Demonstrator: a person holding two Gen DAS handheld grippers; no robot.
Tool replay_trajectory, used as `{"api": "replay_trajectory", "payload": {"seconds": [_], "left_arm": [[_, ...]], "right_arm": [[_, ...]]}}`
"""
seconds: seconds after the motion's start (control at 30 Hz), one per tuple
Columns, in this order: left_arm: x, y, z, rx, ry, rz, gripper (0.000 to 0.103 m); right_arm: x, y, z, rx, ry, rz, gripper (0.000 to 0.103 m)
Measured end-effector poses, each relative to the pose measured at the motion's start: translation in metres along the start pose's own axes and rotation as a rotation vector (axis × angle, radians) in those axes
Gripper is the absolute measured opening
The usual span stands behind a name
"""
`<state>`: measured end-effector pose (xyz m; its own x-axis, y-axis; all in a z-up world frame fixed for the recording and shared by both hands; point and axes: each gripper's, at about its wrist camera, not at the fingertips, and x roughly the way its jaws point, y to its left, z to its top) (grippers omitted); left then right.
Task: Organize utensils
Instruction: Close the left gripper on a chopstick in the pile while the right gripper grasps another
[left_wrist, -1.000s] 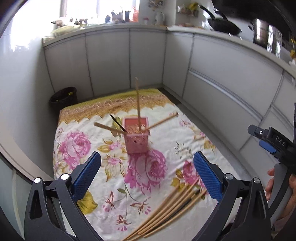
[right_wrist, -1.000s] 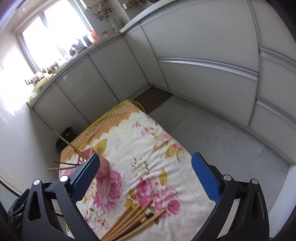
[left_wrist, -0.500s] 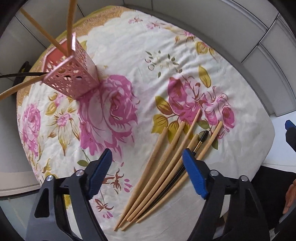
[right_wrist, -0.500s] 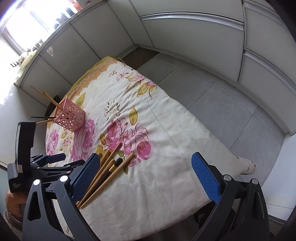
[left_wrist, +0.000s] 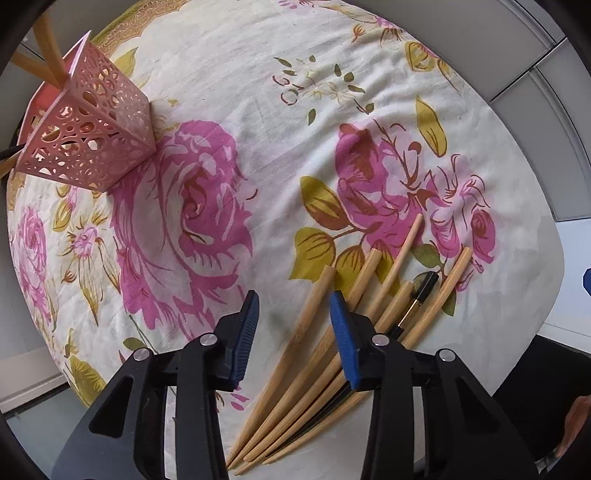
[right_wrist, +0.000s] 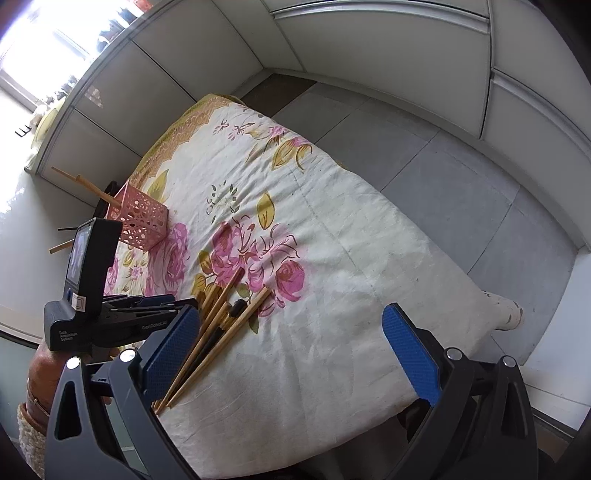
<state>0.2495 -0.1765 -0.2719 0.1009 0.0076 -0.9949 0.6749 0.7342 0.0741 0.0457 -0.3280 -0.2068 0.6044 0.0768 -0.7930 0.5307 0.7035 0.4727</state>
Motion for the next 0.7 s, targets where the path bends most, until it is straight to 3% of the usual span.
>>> {"api": "replay_trajectory", "payload": {"seconds": [0.1,0.2,0.3,0.47,0.53,0.7], "left_arm": [[0.005,0.0,0.002,0.003,-0.002,-0.031,0.029],[0.003,-0.002,0.0,0.04,-0.014,-0.05,0.013],[0.001,-0.007,-0.01,0.032,-0.049,-0.058,0.011],[-0.009,0.02,-0.048,-0.107,-0.141,-0.143,0.008],[-0.021,0.033,-0.065,-0.154,-0.186,-0.187,0.007],[-0.062,0.056,-0.105,-0.217,-0.325,-0.236,0.007]], "right_arm": [[0.005,0.003,0.0,0.007,0.016,-0.001,0.096],[0.013,0.006,0.002,0.025,0.041,-0.008,0.096],[0.025,0.011,0.004,0.038,0.089,-0.035,0.096],[0.046,0.027,0.009,0.044,0.147,-0.093,0.096],[0.058,0.033,0.012,0.053,0.195,-0.113,0.085],[0.09,0.039,0.008,0.083,0.318,-0.198,0.038]]}}
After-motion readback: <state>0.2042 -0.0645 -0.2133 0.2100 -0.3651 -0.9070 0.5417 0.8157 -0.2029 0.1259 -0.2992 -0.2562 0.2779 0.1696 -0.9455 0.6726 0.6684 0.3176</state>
